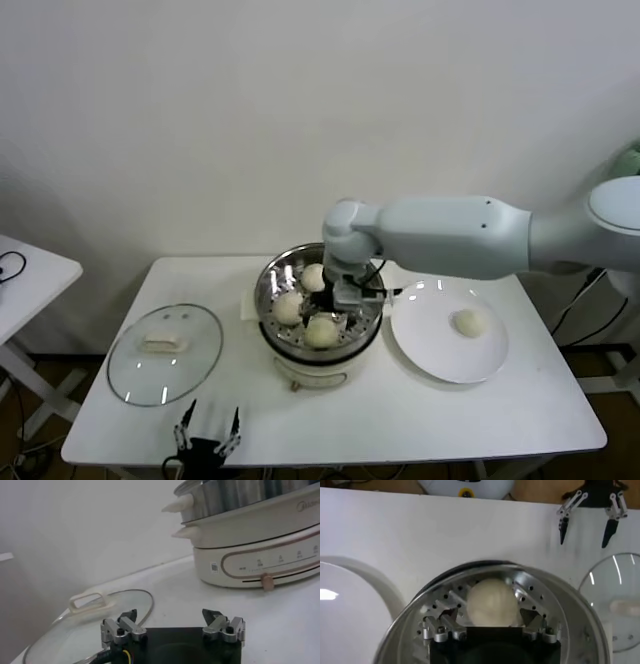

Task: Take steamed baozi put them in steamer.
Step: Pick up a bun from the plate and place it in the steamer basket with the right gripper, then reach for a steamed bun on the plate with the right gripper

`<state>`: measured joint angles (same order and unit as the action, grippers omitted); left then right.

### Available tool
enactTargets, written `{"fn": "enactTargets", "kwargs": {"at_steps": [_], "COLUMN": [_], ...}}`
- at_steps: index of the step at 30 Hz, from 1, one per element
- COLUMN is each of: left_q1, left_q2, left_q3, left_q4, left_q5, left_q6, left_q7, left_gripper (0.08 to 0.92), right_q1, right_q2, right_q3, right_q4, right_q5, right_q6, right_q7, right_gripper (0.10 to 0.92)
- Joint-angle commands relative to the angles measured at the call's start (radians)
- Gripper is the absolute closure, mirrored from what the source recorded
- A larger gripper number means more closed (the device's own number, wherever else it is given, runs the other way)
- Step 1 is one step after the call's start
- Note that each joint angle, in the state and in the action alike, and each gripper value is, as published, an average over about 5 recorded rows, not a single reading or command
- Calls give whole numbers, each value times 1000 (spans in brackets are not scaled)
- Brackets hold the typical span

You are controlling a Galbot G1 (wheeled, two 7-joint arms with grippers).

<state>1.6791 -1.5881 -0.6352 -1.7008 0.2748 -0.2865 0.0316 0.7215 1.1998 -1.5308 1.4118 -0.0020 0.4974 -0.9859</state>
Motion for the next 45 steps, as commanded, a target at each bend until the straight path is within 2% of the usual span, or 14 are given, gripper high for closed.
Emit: {"fn": "enactTargets", "kwargs": {"at_steps": [1, 5, 9, 14, 21, 29, 35, 45], "left_q1": [3, 4, 0, -4, -9, -4, 4, 3], "left_q2": [2, 4, 7, 8, 4, -2, -7, -12], "left_q3": [4, 5, 4, 5, 8, 1, -5, -6], "left_q4": [0, -3, -2, 1, 9, 17, 20, 32], "left_q5": [10, 12, 10, 8, 12, 17, 19, 26], "left_q6": [-2, -3, -4, -5, -4, -5, -6, -8], "left_q7": [-1, -2, -1, -1, -1, -2, -3, -3], "left_gripper": [177, 177, 177, 177, 177, 177, 177, 177], "right_q1": [250, 335, 372, 310, 57, -249, -354, -476], "right_q2": [-119, -226, -337, -474, -599, -552, -481, -416], "right_q3": [-154, -259, -361, -429, -276, 6, 109, 224], "right_q4": [-60, -43, -10, -21, -76, -241, -374, -474], "right_q5": [354, 486, 512, 466, 319, 193, 151, 80], "right_q6": [-24, -183, -340, -449, -549, -574, -550, -538], "right_q7": [-84, -120, -128, -99, -53, 3, 17, 39], "right_gripper": [203, 203, 203, 203, 203, 203, 203, 203]}}
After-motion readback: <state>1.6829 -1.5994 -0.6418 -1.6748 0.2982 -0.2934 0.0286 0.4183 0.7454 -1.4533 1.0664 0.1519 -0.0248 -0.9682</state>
